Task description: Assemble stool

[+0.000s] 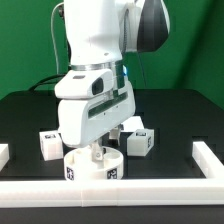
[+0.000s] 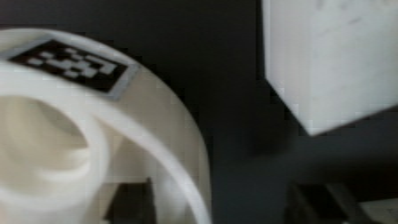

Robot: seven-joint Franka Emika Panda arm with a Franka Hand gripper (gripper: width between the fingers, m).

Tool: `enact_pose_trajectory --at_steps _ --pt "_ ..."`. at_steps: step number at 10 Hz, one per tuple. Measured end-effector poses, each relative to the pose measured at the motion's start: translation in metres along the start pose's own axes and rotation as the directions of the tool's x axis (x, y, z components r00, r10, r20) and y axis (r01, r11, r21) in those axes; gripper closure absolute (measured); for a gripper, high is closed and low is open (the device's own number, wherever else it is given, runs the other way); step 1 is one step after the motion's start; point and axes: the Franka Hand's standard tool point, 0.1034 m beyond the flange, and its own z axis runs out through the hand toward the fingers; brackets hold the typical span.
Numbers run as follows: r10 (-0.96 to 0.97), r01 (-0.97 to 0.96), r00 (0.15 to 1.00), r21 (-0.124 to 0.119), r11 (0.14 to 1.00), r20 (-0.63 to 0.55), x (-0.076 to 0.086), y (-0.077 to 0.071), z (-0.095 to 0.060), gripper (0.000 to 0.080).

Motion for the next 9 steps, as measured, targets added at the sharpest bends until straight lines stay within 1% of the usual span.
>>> enact_pose_trajectory --at_steps 1,2,3,4,9 --pt "0.0 0.0 1.0 0.0 1.0 0.0 -0.0001 0.0 0.0 0.0593" --pt "0.0 0.0 1.0 0.0 1.0 0.0 -0.0002 0.0001 0.0 0.0723" --pt "0.001 -0.001 1.0 0.0 1.0 0.0 -0.0004 0.0 0.0002 0.0723" --pt "0.001 -0.001 1.0 0.0 1.0 0.0 -0.0004 0.0 0.0002 0.0769" --pt "-0.015 0.015 1.0 0.002 1.0 0.002 0.0013 -0.0003 0.0006 0.0769"
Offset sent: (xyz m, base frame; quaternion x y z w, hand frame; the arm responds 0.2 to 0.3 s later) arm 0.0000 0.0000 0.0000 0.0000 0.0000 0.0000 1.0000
